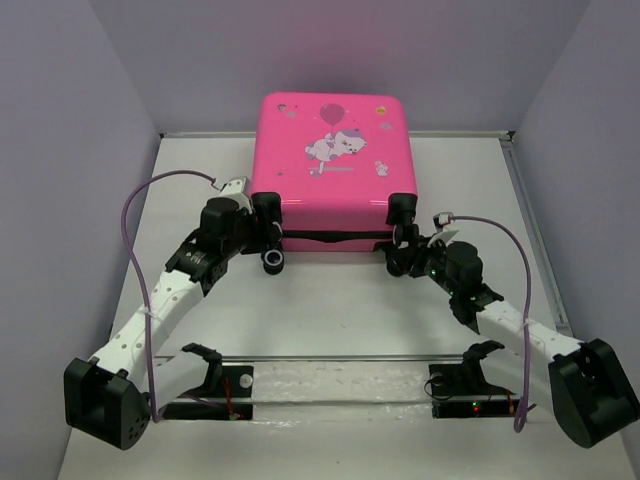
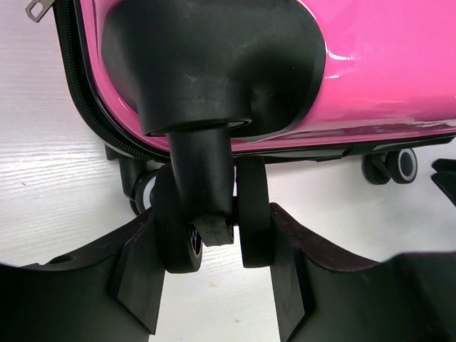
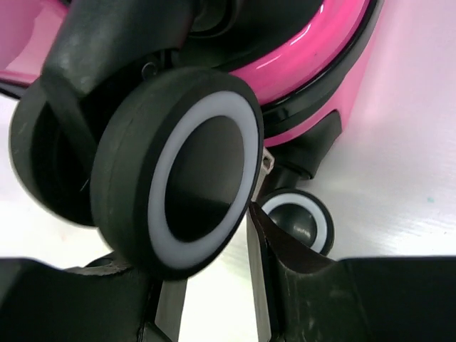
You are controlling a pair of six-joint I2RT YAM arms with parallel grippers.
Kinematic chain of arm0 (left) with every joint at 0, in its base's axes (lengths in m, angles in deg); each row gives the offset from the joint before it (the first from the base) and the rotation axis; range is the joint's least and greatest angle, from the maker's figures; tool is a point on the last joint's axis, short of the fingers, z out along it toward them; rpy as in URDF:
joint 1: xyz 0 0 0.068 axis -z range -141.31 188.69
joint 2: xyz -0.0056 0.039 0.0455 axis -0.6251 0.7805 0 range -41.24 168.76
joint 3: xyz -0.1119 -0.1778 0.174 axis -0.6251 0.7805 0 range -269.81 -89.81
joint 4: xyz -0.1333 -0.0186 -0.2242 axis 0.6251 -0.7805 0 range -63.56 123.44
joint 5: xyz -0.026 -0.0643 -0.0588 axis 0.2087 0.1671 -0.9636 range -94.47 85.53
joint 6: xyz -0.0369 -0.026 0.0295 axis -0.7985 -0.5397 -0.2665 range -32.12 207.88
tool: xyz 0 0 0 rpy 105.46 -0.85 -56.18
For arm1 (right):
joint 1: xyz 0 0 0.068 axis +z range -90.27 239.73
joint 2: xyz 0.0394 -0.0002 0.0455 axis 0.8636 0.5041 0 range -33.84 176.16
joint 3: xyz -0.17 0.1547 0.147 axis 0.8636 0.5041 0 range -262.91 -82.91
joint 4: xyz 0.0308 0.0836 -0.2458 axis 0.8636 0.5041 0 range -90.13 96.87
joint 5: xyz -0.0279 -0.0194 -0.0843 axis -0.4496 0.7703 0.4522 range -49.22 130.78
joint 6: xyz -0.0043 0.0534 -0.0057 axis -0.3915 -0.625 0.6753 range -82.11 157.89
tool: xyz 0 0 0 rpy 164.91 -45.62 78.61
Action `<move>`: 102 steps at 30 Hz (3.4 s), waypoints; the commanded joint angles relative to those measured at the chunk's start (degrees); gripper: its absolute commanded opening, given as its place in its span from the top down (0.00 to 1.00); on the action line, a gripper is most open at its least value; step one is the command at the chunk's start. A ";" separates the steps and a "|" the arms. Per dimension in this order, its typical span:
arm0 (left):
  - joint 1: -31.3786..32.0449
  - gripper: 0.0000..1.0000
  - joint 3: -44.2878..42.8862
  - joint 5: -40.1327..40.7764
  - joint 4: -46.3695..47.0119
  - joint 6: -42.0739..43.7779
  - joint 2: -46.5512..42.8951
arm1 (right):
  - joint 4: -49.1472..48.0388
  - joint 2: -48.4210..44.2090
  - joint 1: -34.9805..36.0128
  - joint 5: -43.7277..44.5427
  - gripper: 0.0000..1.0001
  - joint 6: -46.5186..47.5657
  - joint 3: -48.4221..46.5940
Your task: Pack the luggage
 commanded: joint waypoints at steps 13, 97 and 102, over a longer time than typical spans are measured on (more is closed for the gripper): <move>0.90 0.94 -4.94 -9.07 7.39 -6.57 -7.63 | -26.65 13.28 -0.02 11.37 0.54 6.72 1.04; -6.75 0.94 2.36 -16.80 23.21 -13.69 -10.09 | -32.88 5.98 17.64 21.77 0.53 2.76 9.66; -6.75 0.94 3.15 -18.47 23.21 -13.69 -10.54 | -42.28 11.96 17.64 20.68 0.44 4.43 9.04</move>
